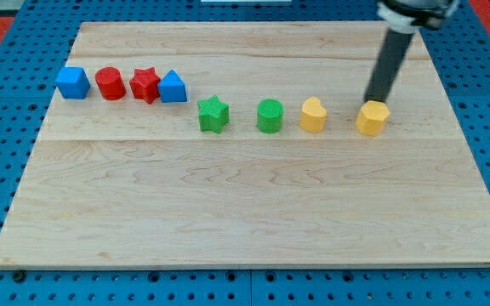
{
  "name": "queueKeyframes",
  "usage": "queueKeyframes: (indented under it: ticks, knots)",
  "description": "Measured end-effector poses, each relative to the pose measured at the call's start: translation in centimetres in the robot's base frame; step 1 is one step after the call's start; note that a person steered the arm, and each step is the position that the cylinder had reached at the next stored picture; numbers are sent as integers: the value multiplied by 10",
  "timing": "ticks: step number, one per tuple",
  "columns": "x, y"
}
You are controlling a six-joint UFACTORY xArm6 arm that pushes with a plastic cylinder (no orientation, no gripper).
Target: Move the yellow hexagon near to the bottom right corner
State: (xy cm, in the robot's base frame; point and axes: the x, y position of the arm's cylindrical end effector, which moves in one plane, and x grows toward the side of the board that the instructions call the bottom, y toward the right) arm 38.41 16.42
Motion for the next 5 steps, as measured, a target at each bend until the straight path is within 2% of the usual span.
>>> queueKeyframes:
  ticks: [2,3,4,5]
  knots:
    - [89,29]
    - [54,18]
    - [47,-12]
    - [89,-16]
